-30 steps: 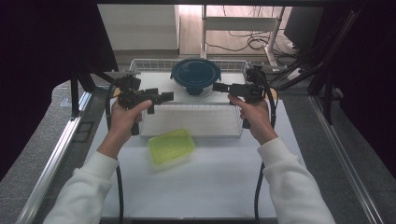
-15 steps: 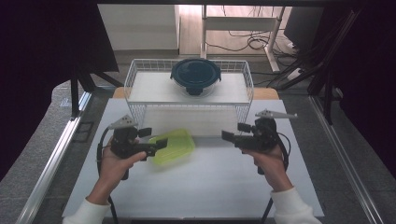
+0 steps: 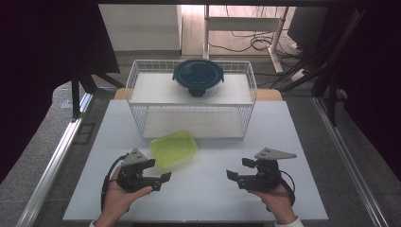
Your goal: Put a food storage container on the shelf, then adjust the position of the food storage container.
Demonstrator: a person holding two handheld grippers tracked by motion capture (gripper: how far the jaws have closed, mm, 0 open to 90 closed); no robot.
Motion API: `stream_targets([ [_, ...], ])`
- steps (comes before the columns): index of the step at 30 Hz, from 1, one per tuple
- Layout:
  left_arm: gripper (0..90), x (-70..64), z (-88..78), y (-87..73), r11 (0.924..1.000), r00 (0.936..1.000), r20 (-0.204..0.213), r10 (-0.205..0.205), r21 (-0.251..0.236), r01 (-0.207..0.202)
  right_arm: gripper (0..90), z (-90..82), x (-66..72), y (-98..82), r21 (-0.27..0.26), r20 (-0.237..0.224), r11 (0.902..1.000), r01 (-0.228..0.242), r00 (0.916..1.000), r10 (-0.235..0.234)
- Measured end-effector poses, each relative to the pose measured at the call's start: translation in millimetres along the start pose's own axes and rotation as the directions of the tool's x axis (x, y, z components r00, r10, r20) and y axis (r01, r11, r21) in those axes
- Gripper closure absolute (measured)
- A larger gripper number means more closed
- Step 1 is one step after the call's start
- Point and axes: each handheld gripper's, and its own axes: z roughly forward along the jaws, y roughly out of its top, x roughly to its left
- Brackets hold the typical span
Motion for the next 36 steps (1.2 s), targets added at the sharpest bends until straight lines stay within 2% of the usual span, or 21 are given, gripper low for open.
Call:
stream_targets([
  [6, 22.3, 3.7, 3.3, -2.1, 0.9999, 1.0000, -0.002, -0.009, 0.008, 0.009, 20.8, 7.0, -2.2, -5.1, 0.031, 0.008, 0.9995, 0.003, 1.0000, -0.004],
  [13, 22.4, 5.3, 5.3, -4.0, 0.9998, 0.9999, -0.011, -0.013, 0.016, 0.013, 21.6, 6.1, -6.2, -6.2, 0.033, 0.016, 0.9995, 0.005, 0.9999, -0.006],
  [22, 23.6, 4.5, 1.9, -2.0, 0.9999, 0.9998, -0.017, -0.012, 0.000, 0.012, 21.6, 3.6, -9.2, -6.6, 0.023, 0.023, 0.9997, -0.004, 0.9997, 0.004],
  [29, 28.7, 12.2, -0.2, 4.3, 0.9996, 0.9993, -0.029, -0.023, -0.017, 0.022, 21.6, 5.0, -10.7, -7.3, 0.036, 0.026, 0.9993, -0.010, 0.9996, 0.009],
  [36, 37.2, 26.3, 5.9, 16.0, 0.9989, 0.9974, -0.059, -0.040, -0.025, 0.039, 21.7, 6.7, -13.1, -8.7, 0.050, 0.039, 0.9986, -0.015, 0.9992, 0.013],
])
